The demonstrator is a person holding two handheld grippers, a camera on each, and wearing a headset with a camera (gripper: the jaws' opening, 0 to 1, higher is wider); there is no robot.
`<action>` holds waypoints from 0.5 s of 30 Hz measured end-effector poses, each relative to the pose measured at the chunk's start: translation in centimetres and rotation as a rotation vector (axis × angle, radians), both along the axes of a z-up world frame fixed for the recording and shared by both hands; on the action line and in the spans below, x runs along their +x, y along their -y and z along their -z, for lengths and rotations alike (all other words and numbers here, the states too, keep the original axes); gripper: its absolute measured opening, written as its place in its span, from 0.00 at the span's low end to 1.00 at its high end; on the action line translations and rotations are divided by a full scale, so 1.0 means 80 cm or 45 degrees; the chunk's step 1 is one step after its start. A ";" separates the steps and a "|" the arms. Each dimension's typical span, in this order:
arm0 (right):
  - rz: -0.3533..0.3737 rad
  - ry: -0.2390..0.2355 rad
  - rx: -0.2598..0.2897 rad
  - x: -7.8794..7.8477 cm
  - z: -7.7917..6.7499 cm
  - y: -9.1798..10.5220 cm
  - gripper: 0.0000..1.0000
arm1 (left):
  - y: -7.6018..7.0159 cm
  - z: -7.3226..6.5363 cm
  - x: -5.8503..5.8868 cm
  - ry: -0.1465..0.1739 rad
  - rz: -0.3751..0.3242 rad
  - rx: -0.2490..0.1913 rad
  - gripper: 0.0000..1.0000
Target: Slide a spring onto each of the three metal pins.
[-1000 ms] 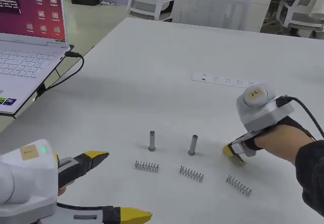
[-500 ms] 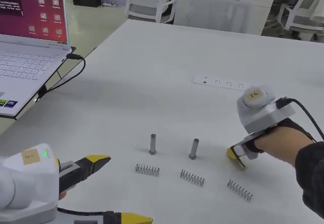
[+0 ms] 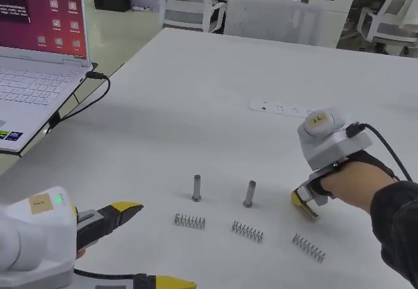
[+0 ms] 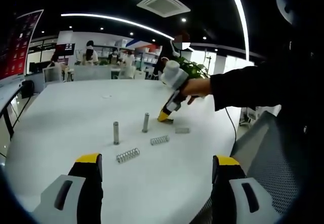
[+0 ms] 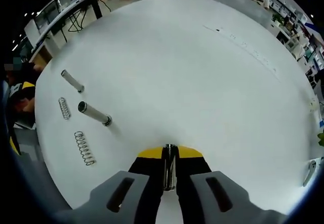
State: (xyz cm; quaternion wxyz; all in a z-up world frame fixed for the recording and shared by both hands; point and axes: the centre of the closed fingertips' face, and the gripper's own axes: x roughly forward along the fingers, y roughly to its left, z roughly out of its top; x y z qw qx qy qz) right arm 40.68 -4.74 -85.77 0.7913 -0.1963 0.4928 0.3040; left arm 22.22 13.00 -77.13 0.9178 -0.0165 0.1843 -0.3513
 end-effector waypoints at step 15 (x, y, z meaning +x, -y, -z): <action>0.010 0.079 0.088 0.010 -0.022 -0.001 0.05 | 0.003 -0.003 0.000 0.011 0.007 0.004 0.86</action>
